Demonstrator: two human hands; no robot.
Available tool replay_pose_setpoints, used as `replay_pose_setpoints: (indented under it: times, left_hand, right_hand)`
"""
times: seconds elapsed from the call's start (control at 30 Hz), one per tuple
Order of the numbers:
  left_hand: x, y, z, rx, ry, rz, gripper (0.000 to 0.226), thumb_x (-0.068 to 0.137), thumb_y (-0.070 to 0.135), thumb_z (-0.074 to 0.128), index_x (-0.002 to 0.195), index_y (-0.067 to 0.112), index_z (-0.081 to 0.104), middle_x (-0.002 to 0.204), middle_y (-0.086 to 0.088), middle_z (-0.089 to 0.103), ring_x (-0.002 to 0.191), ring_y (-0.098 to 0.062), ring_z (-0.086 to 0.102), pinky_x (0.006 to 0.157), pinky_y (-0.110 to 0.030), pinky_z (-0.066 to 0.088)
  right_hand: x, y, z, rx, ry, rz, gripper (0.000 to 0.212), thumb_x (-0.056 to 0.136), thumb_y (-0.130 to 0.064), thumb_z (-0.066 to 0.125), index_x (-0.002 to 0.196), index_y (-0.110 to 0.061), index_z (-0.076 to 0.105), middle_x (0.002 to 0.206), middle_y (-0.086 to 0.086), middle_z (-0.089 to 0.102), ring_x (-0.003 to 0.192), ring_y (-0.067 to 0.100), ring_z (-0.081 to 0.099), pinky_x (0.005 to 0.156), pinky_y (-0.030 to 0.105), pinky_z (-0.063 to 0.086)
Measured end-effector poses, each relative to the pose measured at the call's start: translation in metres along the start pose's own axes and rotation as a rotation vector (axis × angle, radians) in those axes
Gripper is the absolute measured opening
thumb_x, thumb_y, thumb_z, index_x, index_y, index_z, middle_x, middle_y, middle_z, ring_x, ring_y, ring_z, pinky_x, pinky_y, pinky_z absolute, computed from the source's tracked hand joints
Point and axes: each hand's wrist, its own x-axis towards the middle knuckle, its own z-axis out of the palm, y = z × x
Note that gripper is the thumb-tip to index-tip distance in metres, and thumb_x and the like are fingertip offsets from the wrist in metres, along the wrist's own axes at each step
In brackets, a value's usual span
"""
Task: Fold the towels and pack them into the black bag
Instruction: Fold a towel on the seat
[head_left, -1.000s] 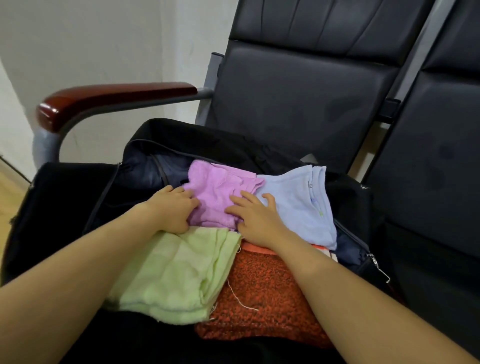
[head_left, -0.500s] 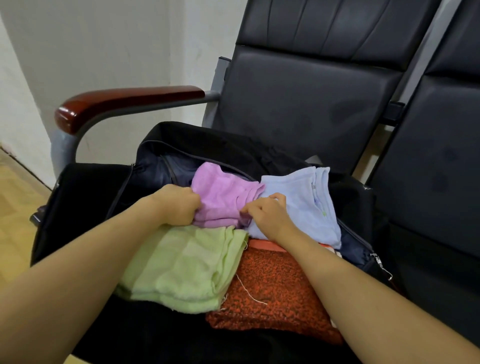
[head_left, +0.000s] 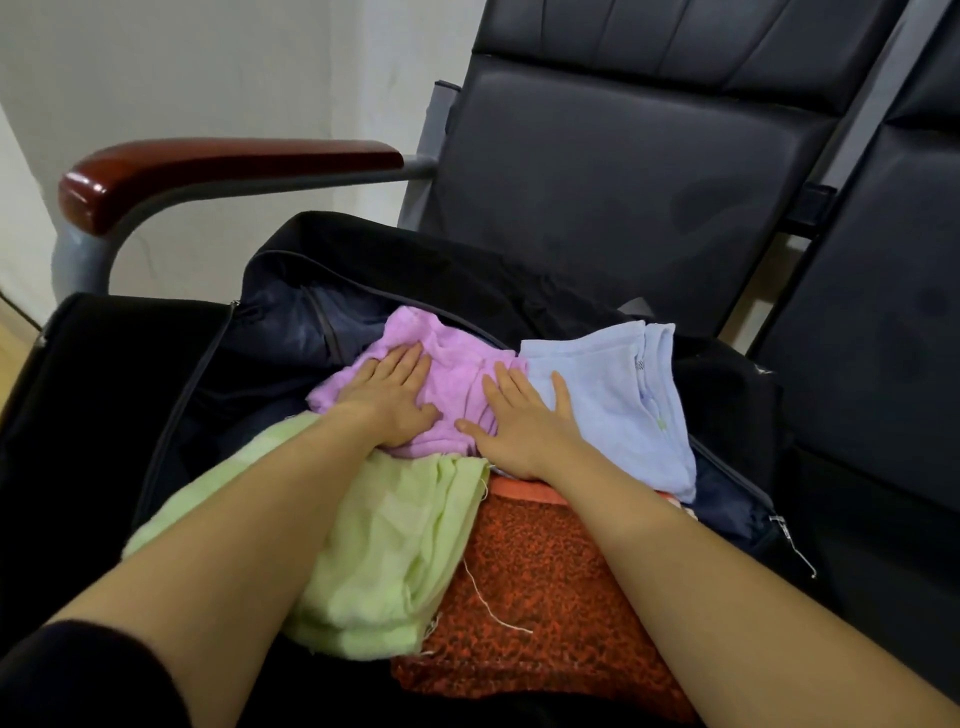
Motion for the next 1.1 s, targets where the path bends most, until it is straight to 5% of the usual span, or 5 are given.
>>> replay_pose_setpoints:
  times: [0.17, 0.33, 0.7, 0.9, 1.1]
  left_hand:
    - [-0.013, 0.007, -0.012, 0.009, 0.048, -0.032, 0.06, 0.1, 0.042, 0.024, 0.152, 0.017, 0.009, 0.16, -0.002, 0.0, 0.147, -0.02, -0.001, 0.117, -0.042, 0.001]
    - [-0.042, 0.027, -0.044, -0.093, 0.277, -0.1, 0.038, 0.096, 0.026, 0.035, 0.129, 0.016, 0.049, 0.136, -0.004, 0.05, 0.126, -0.025, 0.04, 0.103, -0.04, 0.024]
    - [-0.147, 0.148, -0.123, -0.445, 0.471, 0.132, 0.034, 0.092, 0.021, 0.042, 0.121, 0.016, 0.059, 0.124, -0.004, 0.061, 0.118, -0.027, 0.051, 0.097, -0.035, 0.032]
    - [-0.202, 0.272, -0.137, -0.607, 0.423, 0.357, 0.029, 0.093, 0.018, 0.044, 0.114, 0.015, 0.063, 0.115, -0.003, 0.063, 0.106, -0.026, 0.057, 0.097, -0.039, 0.04]
    - [-0.242, 0.41, -0.132, -0.673, 0.278, 0.596, 0.027, 0.095, 0.019, 0.044, 0.113, 0.014, 0.064, 0.113, -0.002, 0.063, 0.103, -0.023, 0.059, 0.096, -0.039, 0.043]
  right_hand:
    - [-0.004, -0.002, -0.003, 0.084, 0.046, 0.007, 0.071, 0.095, -0.061, 0.023, 0.153, -0.024, 0.009, 0.16, -0.005, -0.006, 0.146, 0.009, -0.009, 0.113, 0.048, -0.013]
    - [-0.033, 0.002, -0.032, 0.179, 0.278, 0.073, 0.042, 0.096, -0.033, 0.042, 0.133, -0.015, 0.045, 0.142, 0.004, 0.041, 0.13, 0.022, 0.038, 0.102, 0.036, 0.023]
    - [-0.205, 0.068, -0.101, 0.337, 0.591, 0.149, 0.022, 0.094, -0.017, 0.046, 0.107, -0.009, 0.062, 0.112, 0.004, 0.058, 0.104, 0.024, 0.052, 0.088, 0.034, 0.035]
    - [-0.325, 0.141, -0.098, 0.508, 0.6, 0.384, 0.02, 0.095, -0.019, 0.046, 0.105, -0.016, 0.063, 0.098, -0.004, 0.058, 0.087, 0.016, 0.058, 0.077, 0.036, 0.05]
    - [-0.448, 0.226, -0.072, 0.575, 0.684, 0.674, 0.016, 0.094, -0.018, 0.047, 0.099, -0.019, 0.063, 0.093, -0.002, 0.063, 0.078, 0.014, 0.059, 0.073, 0.034, 0.05]
